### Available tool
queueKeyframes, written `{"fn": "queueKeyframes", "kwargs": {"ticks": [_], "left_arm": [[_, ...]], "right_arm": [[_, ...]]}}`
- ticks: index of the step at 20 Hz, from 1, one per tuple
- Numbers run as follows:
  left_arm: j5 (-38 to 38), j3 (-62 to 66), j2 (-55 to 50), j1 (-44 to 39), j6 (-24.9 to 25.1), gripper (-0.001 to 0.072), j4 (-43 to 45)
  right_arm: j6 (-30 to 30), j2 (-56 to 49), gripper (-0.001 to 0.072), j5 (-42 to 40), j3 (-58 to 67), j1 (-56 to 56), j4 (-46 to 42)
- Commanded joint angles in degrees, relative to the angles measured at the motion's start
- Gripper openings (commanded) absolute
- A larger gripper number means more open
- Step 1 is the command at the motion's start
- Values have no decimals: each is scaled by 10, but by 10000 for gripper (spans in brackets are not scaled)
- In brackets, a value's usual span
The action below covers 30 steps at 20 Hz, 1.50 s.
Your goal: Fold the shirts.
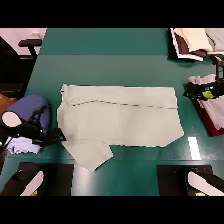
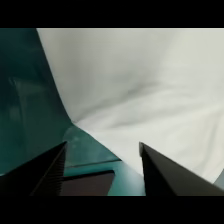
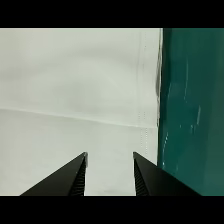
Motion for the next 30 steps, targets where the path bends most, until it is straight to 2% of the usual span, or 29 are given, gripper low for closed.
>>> {"fn": "queueKeyframes", "kwargs": {"ticks": [1, 9, 10, 12, 15, 18, 19, 20, 22, 25, 28, 29, 30], "left_arm": [[24, -65, 19, 0, -10, 540, -32], [99, -113, 19, 0, 10, 538, -114], [98, -113, 19, 0, 11, 481, -120], [94, -113, 19, 0, 36, 42, -133], [76, -98, 19, 0, 56, 29, -146], [62, -58, 19, 0, 57, 29, -127], [62, -46, 19, 0, 59, 29, -127], [65, -35, 19, 0, 59, 29, -127], [70, -23, 19, 0, 59, 28, -128], [71, -21, 19, 0, 59, 29, -128], [74, -21, 19, 0, 59, 29, -128], [73, -21, 19, 0, 59, 29, -128], [73, -21, 19, 0, 59, 29, -128]], "right_arm": [[0, 10, 343, -12, -7, 0, 0], [0, 10, 343, -13, -7, 0, 0], [0, 10, 343, -11, -7, 0, 0], [0, 10, 343, 8, -7, -1, -5], [-2, 13, 343, 74, -22, -32, -5], [-2, 34, 346, 127, -113, -105, -6], [-2, 46, 374, 136, -156, -134, -6], [-2, 56, 489, 138, -200, -160, -3], [-2, 69, 493, 138, -271, -188, 14], [-4, 83, 480, 116, -349, -173, 78], [-4, 71, 478, 66, -375, -99, 90], [-3, 58, 425, 50, -373, -70, 91], [-4, 43, 311, 37, -367, -41, 90]]}}
